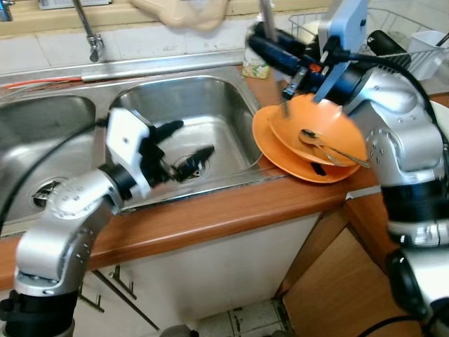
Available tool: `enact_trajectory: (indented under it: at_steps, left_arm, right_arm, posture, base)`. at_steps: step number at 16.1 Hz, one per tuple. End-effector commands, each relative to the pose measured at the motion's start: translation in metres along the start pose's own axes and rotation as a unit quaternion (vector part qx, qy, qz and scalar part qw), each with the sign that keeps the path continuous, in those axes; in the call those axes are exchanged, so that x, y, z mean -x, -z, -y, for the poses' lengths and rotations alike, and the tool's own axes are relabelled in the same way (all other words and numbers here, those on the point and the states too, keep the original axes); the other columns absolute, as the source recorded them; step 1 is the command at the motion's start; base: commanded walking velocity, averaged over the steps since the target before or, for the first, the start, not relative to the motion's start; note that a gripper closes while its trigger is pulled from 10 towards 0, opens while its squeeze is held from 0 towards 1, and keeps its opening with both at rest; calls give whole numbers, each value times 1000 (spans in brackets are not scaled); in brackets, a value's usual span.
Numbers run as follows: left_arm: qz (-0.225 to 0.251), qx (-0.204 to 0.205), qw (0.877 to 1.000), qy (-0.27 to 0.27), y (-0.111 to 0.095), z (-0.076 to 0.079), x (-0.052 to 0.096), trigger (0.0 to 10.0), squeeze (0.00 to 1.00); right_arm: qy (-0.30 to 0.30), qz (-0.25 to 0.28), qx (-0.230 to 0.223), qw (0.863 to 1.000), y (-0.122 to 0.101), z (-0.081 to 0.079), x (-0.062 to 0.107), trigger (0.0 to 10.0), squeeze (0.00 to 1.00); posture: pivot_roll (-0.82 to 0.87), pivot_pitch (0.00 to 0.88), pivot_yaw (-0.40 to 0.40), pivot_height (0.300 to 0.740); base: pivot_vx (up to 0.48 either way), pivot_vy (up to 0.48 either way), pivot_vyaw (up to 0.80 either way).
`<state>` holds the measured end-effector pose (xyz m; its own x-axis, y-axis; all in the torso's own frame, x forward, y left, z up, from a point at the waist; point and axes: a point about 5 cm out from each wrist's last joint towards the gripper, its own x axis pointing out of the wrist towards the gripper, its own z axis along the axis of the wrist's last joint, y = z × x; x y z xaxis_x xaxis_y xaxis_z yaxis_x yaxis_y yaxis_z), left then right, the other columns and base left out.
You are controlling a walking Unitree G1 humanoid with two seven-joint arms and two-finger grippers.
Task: Kitchen organization
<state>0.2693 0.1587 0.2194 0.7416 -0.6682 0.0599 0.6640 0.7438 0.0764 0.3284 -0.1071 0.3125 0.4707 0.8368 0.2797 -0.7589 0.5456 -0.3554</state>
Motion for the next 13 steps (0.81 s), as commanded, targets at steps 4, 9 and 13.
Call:
enact_trajectory:
  at_steps: [4, 9, 13]
  left_arm:
    - [64, 73, 995, 10, -22, -11, 9, 10000, 0]
    - [88, 120, 987, 64, -33, -11, 19, 10000, 490]
    - [113, 192, 966, 131, -39, 1, 16, 10000, 0]
  right_arm:
    - [14, 3, -94, 995, -2, -33, 4, 0, 0]
    - [-19, -36, -158, 987, 16, -76, 10, 0, 0]
    - [-45, -90, -169, 980, 35, -99, 16, 0, 0]
  posture:
    - [3, 0, 61, 740]
    - [19, 0, 56, 740]
    - [25, 0, 55, 740]
  base:
    - [0, 0, 0]
    - [0, 0, 0]
    - [0, 0, 0]
